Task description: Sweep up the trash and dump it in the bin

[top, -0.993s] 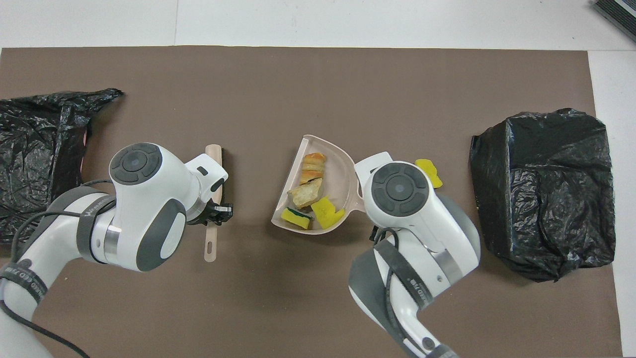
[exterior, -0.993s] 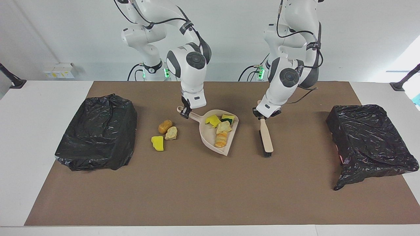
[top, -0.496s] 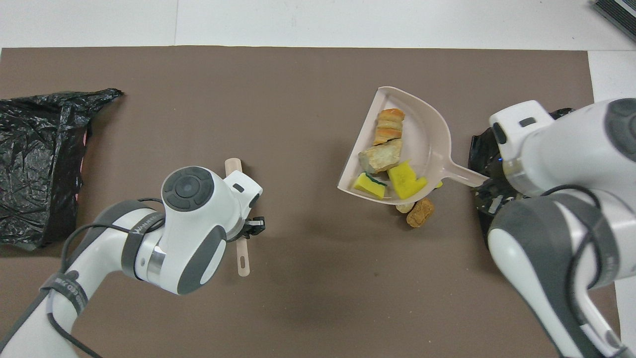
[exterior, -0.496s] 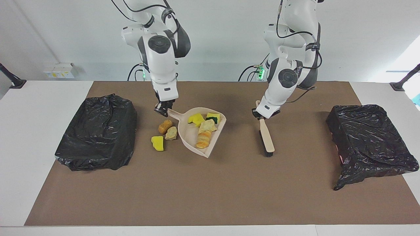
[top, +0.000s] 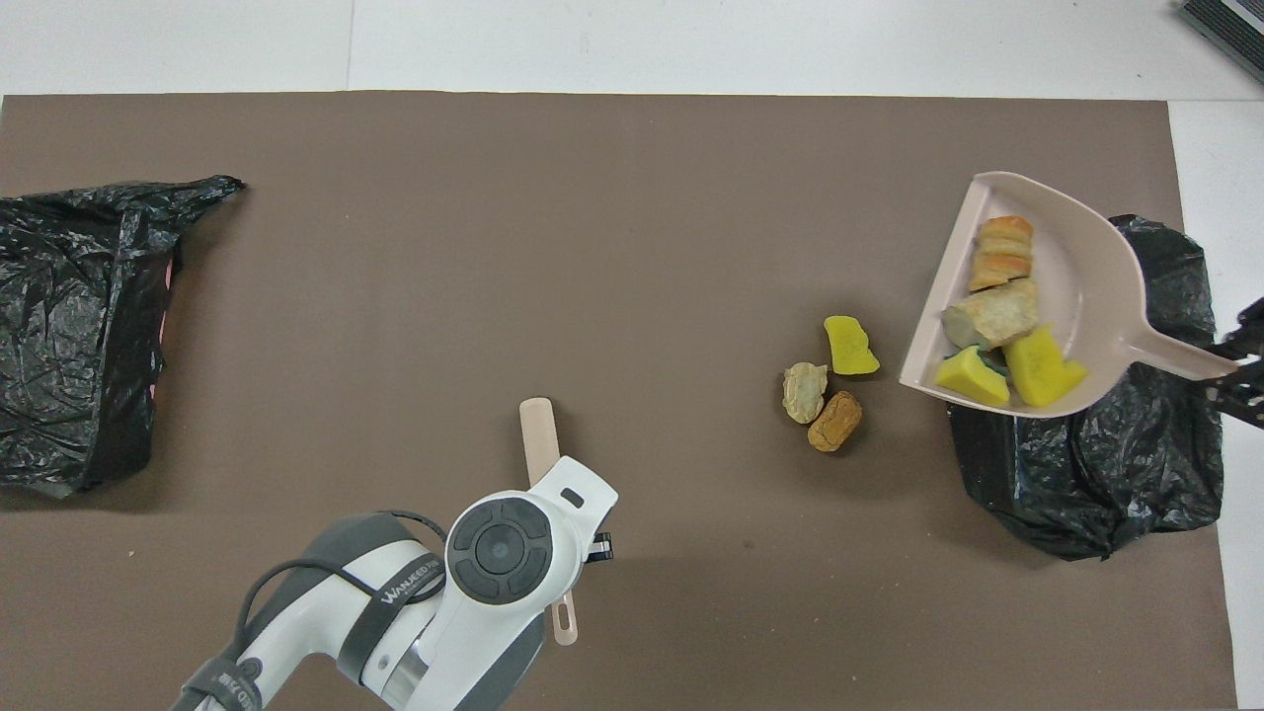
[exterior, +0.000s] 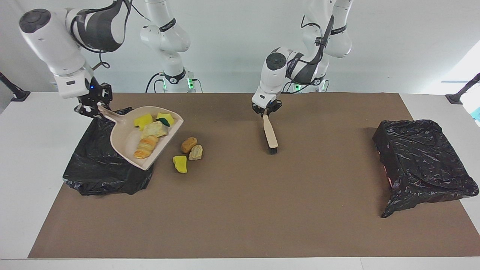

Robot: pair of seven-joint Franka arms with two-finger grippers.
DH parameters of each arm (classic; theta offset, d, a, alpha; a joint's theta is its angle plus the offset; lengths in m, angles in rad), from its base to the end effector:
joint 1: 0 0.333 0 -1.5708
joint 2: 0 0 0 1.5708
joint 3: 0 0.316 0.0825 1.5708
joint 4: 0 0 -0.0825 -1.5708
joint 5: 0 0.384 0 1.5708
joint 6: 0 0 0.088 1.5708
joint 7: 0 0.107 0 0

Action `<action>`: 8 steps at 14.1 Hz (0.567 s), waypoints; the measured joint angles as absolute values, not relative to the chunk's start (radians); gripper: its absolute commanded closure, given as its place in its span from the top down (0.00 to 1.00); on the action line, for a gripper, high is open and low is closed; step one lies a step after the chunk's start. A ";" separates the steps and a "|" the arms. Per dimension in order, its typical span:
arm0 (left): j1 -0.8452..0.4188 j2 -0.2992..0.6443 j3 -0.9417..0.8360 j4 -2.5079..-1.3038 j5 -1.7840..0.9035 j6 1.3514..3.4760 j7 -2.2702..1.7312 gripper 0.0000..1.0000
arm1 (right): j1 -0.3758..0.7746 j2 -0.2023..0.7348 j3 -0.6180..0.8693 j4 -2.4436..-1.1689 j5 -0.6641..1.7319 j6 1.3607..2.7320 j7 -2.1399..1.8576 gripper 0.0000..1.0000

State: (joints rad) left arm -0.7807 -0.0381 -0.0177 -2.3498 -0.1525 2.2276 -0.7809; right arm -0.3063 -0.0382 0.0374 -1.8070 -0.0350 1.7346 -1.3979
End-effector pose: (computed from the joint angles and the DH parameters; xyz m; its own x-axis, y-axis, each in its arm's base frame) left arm 0.3374 -0.3531 0.3398 0.9868 0.0788 -0.1418 0.0819 -0.9965 0.0164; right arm 0.5270 -0.1482 0.5474 0.4210 0.9061 -0.0411 0.9061 -0.4223 -0.0277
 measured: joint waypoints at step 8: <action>-0.702 -0.034 0.013 -2.312 -0.170 2.242 -0.756 1.00 | -0.409 0.015 0.013 -1.813 -0.353 1.952 -1.715 0.00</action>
State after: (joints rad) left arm -0.7022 -0.0341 0.0127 -2.3117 -0.1702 2.2420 -0.7564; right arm -0.4091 0.0151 0.0131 -1.8130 -0.3525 1.9523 -1.7146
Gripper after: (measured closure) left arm 0.075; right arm 0.683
